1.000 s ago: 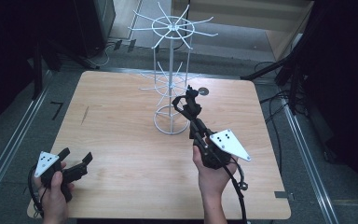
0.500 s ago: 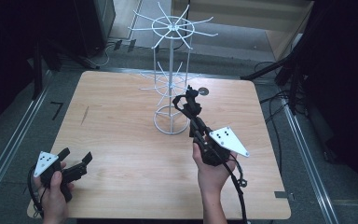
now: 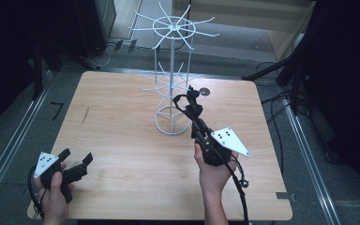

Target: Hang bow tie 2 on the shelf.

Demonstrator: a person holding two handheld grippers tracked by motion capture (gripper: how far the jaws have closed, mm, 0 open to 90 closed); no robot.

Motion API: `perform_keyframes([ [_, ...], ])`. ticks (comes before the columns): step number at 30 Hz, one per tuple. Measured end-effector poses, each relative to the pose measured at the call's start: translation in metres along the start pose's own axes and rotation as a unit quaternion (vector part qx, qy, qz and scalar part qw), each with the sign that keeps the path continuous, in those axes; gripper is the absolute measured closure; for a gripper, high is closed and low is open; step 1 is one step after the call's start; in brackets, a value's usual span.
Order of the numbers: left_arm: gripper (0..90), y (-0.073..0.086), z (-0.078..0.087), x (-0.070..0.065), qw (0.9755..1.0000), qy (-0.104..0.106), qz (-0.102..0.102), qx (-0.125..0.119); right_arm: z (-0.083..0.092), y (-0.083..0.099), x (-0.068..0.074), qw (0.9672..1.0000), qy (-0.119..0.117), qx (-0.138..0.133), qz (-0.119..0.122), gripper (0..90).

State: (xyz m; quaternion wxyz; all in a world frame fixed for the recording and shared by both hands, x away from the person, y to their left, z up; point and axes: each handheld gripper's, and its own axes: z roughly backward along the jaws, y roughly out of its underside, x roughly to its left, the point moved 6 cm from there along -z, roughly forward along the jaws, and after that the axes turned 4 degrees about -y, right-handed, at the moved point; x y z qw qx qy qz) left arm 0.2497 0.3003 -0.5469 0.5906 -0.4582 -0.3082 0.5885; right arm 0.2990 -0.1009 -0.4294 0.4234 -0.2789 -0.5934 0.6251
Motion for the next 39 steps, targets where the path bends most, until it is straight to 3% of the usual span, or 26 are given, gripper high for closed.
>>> perform_keyframes([
  [21,9.4,0.000,0.000,0.000,1.0000,0.000,0.002,0.000,-0.016,0.016,-0.004,0.9995,0.005,0.031,-0.007,78.2],
  [39,9.4,0.000,0.000,0.000,1.0000,0.001,0.001,0.000,-0.031,0.043,-0.008,0.9980,0.002,0.061,-0.016,77.7],
])
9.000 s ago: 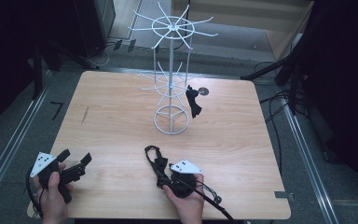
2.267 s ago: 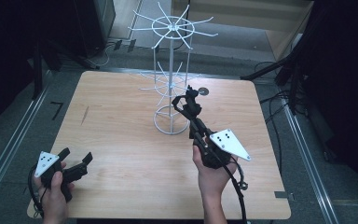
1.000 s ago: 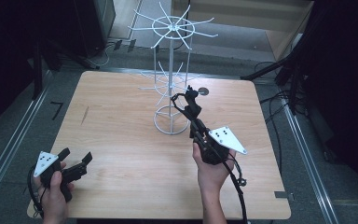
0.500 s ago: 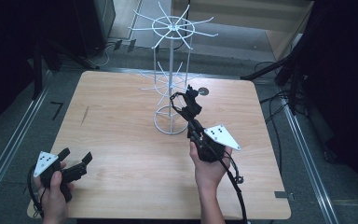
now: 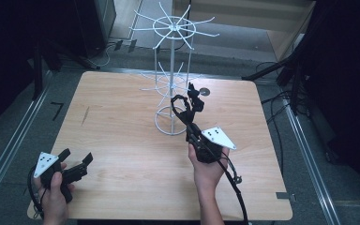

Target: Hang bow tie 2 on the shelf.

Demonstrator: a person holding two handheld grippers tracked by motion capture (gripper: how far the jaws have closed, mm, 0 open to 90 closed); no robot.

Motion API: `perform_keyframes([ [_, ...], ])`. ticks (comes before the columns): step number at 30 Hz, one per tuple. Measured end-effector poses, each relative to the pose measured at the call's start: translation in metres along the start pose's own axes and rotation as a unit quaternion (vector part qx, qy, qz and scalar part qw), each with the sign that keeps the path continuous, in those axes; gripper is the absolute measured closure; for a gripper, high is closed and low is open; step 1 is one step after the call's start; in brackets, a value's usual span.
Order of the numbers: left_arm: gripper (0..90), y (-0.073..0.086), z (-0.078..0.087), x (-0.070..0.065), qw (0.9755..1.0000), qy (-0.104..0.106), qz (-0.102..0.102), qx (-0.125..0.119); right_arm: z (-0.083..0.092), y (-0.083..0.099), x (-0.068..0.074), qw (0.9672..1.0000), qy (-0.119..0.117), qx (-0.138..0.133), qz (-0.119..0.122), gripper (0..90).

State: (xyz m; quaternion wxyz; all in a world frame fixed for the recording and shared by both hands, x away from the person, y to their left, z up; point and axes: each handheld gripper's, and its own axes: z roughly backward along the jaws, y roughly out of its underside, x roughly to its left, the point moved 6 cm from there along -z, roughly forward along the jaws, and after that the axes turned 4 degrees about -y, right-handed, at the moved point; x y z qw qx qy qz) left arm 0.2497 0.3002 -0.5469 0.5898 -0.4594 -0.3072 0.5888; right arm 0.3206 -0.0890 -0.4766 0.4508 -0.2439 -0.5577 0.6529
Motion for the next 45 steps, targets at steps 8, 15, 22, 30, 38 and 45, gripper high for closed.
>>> perform_keyframes([
  [8,9.4,0.000,0.000,0.000,1.0000,0.000,0.000,0.000,-0.003,0.005,-0.002,1.0000,0.002,0.009,-0.002,77.0],
  [15,9.3,0.000,0.000,0.000,1.0000,0.000,-0.002,0.001,-0.009,0.008,-0.001,0.9998,0.000,0.018,0.003,77.2],
  [22,9.4,0.000,0.000,0.000,1.0000,0.000,-0.002,0.001,-0.019,0.009,-0.002,0.9997,-0.004,0.025,0.003,77.1],
  [30,9.3,0.000,0.000,0.000,1.0000,0.000,-0.001,0.001,-0.024,0.014,-0.001,0.9994,-0.010,0.031,0.006,73.2],
  [38,9.3,0.000,0.000,0.000,1.0000,0.000,0.000,0.001,-0.022,0.013,-0.001,0.9995,-0.020,0.023,0.010,51.1],
  [45,9.4,0.000,0.000,0.000,1.0000,0.000,0.000,0.001,-0.014,0.012,-0.005,0.9996,-0.009,0.018,0.023,25.4],
])
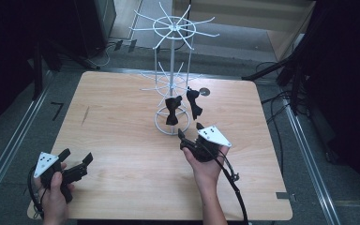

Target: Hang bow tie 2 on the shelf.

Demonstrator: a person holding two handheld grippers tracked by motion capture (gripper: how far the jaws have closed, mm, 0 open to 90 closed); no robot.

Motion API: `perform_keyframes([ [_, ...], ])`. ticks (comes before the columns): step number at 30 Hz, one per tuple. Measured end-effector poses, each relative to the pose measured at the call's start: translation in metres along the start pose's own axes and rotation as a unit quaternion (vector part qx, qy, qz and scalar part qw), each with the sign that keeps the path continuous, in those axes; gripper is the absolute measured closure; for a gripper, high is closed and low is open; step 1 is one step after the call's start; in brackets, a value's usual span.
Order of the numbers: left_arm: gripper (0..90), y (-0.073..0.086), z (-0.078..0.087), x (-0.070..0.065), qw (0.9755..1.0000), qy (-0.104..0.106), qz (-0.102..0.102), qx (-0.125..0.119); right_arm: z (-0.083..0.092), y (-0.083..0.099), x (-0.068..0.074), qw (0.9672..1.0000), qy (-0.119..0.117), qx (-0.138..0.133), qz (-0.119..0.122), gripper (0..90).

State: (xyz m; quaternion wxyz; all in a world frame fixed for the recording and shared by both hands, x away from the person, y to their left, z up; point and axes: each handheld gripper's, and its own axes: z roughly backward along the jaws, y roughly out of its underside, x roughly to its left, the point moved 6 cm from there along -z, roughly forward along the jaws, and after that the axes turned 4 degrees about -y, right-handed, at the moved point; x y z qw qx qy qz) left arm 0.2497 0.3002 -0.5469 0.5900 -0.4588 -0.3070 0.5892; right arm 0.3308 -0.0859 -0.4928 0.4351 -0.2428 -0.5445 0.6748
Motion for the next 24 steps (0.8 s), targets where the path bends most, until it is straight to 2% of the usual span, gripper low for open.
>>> perform_keyframes([
  [4,9.4,0.000,0.000,0.000,1.0000,0.000,-0.001,0.000,0.007,0.000,-0.004,0.9999,-0.002,-0.005,-0.011,16.8],
  [7,9.3,0.000,0.000,0.000,1.0000,0.000,-0.001,0.000,0.013,0.000,-0.008,0.9996,-0.015,-0.008,-0.021,13.5],
  [14,9.3,0.000,0.000,0.000,1.0000,0.000,-0.001,0.000,0.026,0.005,-0.016,0.9992,-0.032,-0.008,-0.020,2.2],
  [24,9.4,0.000,0.000,0.000,1.0000,0.001,-0.002,0.001,0.042,0.017,-0.030,0.9994,-0.030,0.001,-0.019,0.0],
])
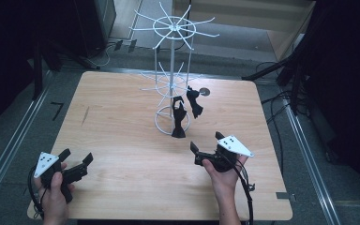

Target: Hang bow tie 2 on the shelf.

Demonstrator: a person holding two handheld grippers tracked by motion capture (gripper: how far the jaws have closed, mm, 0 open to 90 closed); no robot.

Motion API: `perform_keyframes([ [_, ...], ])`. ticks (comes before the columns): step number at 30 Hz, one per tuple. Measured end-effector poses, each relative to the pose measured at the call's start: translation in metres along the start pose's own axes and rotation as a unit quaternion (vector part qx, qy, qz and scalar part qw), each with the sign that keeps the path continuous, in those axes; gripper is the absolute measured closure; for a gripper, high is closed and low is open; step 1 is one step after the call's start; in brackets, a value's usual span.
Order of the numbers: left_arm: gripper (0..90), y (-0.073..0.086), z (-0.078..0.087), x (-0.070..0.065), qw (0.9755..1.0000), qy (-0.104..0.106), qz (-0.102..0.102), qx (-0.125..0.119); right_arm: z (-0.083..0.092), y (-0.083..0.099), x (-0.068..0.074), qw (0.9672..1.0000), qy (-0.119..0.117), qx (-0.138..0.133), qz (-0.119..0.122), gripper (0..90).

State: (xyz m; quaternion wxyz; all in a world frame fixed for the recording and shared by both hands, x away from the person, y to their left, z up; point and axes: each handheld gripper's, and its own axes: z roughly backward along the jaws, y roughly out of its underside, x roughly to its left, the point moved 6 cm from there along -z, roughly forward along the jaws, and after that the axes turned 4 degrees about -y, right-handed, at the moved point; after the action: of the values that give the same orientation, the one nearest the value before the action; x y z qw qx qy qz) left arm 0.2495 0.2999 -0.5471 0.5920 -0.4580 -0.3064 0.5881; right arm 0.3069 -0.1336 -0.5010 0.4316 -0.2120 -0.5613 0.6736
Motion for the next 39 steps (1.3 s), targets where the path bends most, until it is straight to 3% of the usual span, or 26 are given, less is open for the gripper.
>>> perform_keyframes([
  [39,9.3,0.000,0.000,0.000,1.0000,-0.001,0.002,-0.001,0.072,0.042,-0.064,0.9976,0.062,0.030,-0.008,0.0],
])
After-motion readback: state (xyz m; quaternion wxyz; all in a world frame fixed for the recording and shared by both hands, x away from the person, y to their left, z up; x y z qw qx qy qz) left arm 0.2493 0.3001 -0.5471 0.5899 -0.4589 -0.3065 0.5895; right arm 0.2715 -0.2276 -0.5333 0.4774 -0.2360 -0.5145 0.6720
